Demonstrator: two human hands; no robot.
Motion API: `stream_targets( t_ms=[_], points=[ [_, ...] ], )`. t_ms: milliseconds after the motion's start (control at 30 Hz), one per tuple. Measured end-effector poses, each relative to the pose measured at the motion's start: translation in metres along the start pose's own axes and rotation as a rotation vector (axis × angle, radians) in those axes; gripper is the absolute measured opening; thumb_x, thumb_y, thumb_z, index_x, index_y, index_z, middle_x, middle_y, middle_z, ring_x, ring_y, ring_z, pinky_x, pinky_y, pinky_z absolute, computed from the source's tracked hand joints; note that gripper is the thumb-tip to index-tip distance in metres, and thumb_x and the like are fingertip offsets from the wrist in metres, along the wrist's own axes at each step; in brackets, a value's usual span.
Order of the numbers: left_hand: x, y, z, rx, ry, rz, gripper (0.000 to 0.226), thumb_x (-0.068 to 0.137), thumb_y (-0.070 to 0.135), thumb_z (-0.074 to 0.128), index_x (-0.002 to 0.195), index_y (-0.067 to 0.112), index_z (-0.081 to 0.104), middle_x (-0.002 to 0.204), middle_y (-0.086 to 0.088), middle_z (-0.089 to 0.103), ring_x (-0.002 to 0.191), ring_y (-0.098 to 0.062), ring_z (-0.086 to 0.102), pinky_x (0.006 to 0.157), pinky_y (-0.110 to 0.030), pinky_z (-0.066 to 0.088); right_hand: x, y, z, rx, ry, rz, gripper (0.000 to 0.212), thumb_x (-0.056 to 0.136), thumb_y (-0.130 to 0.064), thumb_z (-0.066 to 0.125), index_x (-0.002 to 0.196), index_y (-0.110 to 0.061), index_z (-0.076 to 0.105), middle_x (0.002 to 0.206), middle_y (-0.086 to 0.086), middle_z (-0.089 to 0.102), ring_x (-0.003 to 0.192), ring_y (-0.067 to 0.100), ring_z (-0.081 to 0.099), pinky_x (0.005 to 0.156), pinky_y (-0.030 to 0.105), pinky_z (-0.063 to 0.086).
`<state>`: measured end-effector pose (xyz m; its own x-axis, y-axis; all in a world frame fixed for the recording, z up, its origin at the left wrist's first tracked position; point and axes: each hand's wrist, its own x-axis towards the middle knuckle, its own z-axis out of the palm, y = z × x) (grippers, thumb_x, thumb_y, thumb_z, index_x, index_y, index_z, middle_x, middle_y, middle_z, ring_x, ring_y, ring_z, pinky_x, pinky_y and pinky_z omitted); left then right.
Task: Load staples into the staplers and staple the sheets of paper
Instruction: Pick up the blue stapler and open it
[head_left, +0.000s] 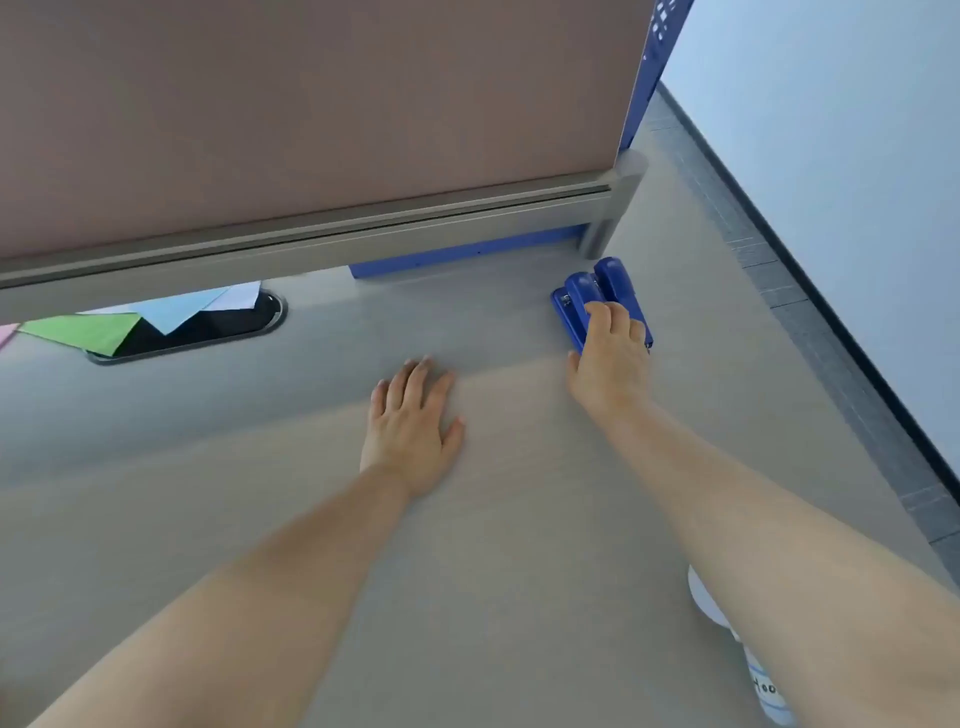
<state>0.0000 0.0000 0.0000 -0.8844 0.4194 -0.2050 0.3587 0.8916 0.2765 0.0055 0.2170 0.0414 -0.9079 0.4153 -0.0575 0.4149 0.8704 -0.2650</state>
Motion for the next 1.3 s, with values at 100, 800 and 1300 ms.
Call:
stream_targets(
  t_ms=[100, 800, 1300],
  points=[
    [0.001, -0.001, 0.000, 0.041, 0.014, 0.014, 0.074, 0.077, 0.055, 0.006, 0.143, 0.025, 0.022, 0.157, -0.005, 0.013, 0.145, -0.024, 0.008, 0.118, -0.042, 0.008, 0.008, -0.004, 0.000, -0.017, 0.004, 0.044, 0.063, 0.084, -0.005, 0.057, 0.138, -0.007, 0.023, 0.137, 0.017, 0.039, 0.116, 0.037, 0.043, 0.090, 0.046, 0.042],
    [0.001, -0.009, -0.003, -0.258, 0.045, 0.006, 0.072, 0.086, 0.038, 0.050, 0.145, 0.017, 0.015, 0.155, -0.001, 0.020, 0.145, -0.017, 0.012, 0.120, -0.036, 0.005, -0.058, -0.016, 0.018, 0.138, -0.134, -0.267, 0.061, 0.078, 0.011, 0.043, 0.135, -0.010, 0.034, 0.129, 0.013, 0.045, 0.114, 0.032, 0.044, 0.101, 0.040, 0.037],
    [-0.184, -0.126, -0.022, -0.501, 0.089, -0.125, 0.032, 0.068, 0.036, 0.071, 0.097, 0.020, 0.068, 0.099, 0.004, 0.065, 0.099, -0.019, 0.059, 0.087, -0.032, 0.048, -0.192, -0.129, 0.045, 0.124, -0.430, -0.641, 0.047, 0.071, 0.007, 0.046, 0.115, -0.011, 0.052, 0.116, 0.008, 0.054, 0.107, 0.028, 0.048, 0.090, 0.032, 0.037]
  ],
)
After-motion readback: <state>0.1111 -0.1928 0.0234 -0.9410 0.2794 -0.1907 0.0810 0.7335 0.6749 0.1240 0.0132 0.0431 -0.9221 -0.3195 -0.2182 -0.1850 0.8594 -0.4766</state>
